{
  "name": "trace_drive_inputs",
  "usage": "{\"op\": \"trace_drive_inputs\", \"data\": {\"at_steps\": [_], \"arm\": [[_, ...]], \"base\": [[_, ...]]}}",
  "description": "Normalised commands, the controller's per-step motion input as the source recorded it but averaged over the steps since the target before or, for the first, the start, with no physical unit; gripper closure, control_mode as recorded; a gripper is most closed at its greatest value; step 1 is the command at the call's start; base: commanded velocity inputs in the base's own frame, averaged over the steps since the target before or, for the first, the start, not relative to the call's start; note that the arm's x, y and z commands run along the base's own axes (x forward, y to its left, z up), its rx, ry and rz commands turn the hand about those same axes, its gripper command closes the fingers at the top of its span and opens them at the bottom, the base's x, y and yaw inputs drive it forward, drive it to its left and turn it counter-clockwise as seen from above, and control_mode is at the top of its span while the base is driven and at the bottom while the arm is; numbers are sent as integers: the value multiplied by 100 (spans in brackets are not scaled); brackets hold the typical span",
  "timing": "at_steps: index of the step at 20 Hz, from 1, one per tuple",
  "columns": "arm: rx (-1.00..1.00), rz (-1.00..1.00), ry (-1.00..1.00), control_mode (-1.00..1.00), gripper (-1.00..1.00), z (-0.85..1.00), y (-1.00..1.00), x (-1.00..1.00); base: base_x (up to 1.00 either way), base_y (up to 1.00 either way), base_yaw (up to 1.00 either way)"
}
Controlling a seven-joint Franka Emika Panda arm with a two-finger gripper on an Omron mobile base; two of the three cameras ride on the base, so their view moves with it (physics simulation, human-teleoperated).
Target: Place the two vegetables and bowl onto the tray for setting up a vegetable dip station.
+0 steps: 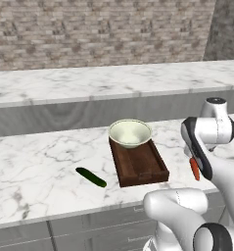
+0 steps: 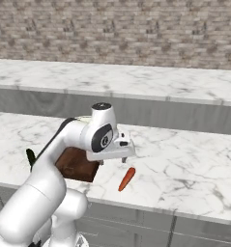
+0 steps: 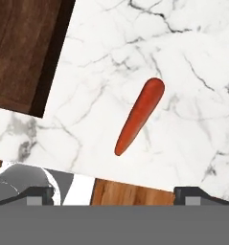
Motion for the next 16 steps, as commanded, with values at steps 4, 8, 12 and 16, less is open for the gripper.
{"op": "trace_drive_inputs", "data": {"at_steps": [4,8,12,16], "arm": [[0,-13,0,-100,-100,-22,-9,19],[1,-13,2,-100,-100,-26,-7,21],[5,-9,3,-100,-100,-33,-15,13],[6,-7,8,-100,-100,-32,-15,25]], "base": [[0,0,0],[0,0,0],[0,0,0],[0,0,0]]}}
